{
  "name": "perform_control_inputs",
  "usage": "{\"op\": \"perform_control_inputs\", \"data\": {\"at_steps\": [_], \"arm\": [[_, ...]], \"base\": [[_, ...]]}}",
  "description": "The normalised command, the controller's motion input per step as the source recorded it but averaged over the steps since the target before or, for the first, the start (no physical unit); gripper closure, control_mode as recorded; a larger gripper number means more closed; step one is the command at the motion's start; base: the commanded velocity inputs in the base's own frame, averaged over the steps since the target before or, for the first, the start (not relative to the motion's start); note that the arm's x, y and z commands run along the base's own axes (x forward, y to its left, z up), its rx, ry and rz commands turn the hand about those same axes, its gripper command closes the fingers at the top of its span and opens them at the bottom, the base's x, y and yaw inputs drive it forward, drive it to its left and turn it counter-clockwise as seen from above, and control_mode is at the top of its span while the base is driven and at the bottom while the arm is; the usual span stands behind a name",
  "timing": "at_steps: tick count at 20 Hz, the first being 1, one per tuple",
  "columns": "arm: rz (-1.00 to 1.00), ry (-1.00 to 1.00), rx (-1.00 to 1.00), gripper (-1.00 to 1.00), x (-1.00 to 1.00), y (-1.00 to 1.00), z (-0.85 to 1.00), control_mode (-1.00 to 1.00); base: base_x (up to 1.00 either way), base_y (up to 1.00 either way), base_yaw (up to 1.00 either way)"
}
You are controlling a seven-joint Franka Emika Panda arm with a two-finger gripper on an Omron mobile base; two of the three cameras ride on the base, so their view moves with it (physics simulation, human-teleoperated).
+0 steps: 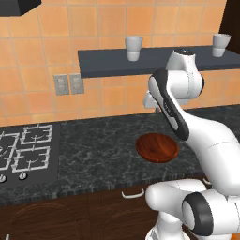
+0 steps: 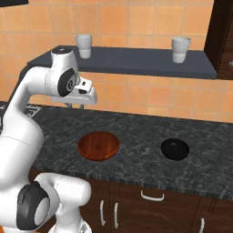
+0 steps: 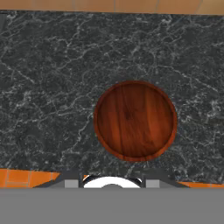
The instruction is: Pick up the bowls on the counter and stack them on top of one another in the open cabinet. Place the smaller bowl on top of the larger bowl.
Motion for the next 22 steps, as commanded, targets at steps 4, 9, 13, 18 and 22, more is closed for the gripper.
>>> {"op": "perform_control_inputs", "data": {"at_steps": [4, 9, 13, 18, 22], "arm": [[-0.02, -0.03, 0.01, -1.00, -0.46, -0.58, -0.18, -1.00], [-0.17, -0.10, 0.03, -1.00, -1.00, -1.00, -0.39, -1.00], [-0.27, -0.01, 0.04, -1.00, -0.70, -1.00, -0.37, -1.00], [-0.23, -0.04, 0.03, -1.00, -0.42, -1.00, -0.27, -1.00], [-0.15, -0.03, 0.00, -1.00, -0.06, -1.00, 0.00, -1.00]], "base": [[0.00, 0.00, 0.00], [0.00, 0.00, 0.00], [0.00, 0.00, 0.00], [0.00, 0.00, 0.00], [0.00, 0.00, 0.00]]}}
